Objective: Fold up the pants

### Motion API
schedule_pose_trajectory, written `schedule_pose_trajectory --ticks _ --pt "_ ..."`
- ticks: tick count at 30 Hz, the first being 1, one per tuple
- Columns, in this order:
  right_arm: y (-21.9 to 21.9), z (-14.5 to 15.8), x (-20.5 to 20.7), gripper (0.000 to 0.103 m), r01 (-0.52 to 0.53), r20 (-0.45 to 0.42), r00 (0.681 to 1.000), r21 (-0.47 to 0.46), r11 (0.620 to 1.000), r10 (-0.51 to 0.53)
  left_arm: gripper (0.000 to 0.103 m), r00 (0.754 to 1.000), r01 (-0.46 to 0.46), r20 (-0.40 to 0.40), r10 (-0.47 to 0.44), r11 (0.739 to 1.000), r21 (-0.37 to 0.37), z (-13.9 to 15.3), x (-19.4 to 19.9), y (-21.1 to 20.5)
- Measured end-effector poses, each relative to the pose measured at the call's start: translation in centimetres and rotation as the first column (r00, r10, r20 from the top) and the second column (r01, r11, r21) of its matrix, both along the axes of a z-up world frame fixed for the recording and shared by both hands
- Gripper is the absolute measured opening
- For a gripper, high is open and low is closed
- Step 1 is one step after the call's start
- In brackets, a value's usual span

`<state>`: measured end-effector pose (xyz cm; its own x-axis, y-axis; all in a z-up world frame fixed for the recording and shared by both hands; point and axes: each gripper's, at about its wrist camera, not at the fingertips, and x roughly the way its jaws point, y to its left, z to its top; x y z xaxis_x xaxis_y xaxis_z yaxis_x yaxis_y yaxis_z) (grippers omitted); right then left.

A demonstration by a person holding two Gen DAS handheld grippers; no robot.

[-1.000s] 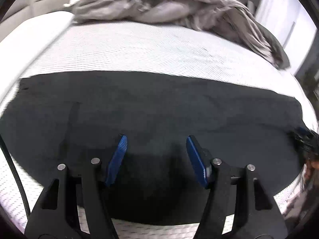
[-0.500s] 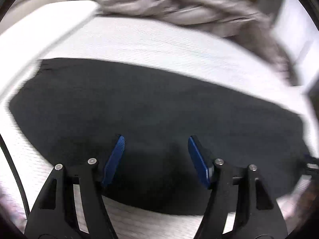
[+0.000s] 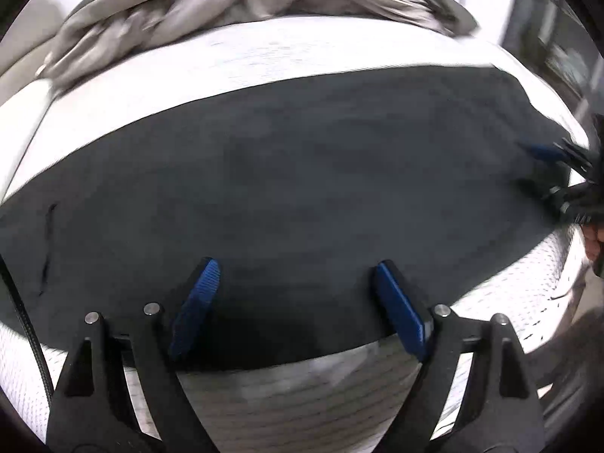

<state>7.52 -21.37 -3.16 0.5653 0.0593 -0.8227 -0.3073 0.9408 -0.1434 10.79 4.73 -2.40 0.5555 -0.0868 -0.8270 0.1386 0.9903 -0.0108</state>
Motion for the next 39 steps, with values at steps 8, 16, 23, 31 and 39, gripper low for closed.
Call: schedule_pose_trajectory --ticks 8,16,23,31,39 --pt "-11.4 2.2 -1.5 0.084 0.37 0.056 0.927 0.003 0.929 -0.37 0.084 0.986 -0.155 0.068 0.149 0.983 0.097 1.6 -1.3 2.2" --pt "1.7 1.6 -1.4 0.085 -0.005 0.04 0.999 0.02 1.0 0.004 0.085 0.995 0.059 0.084 -0.058 0.998 -0.006 1.9 0.9 -8.6" --pt "-2.2 1.0 -2.0 0.086 0.015 -0.028 0.999 -0.043 0.999 -0.016 0.094 0.99 0.131 0.044 -0.133 0.991 0.041 -0.3 0.2 -9.5" --pt "-13.7 2.9 -1.3 0.086 0.416 0.066 0.909 -0.048 0.908 -0.413 0.098 0.999 -0.016 0.052 0.017 0.999 -0.037 -0.5 -1.3 -3.3" --pt "-0.6 2.1 1.4 0.087 0.086 0.033 0.996 0.004 0.996 -0.086 0.09 0.997 -0.026 0.073 0.034 0.994 -0.108 1.5 1.8 -6.7"
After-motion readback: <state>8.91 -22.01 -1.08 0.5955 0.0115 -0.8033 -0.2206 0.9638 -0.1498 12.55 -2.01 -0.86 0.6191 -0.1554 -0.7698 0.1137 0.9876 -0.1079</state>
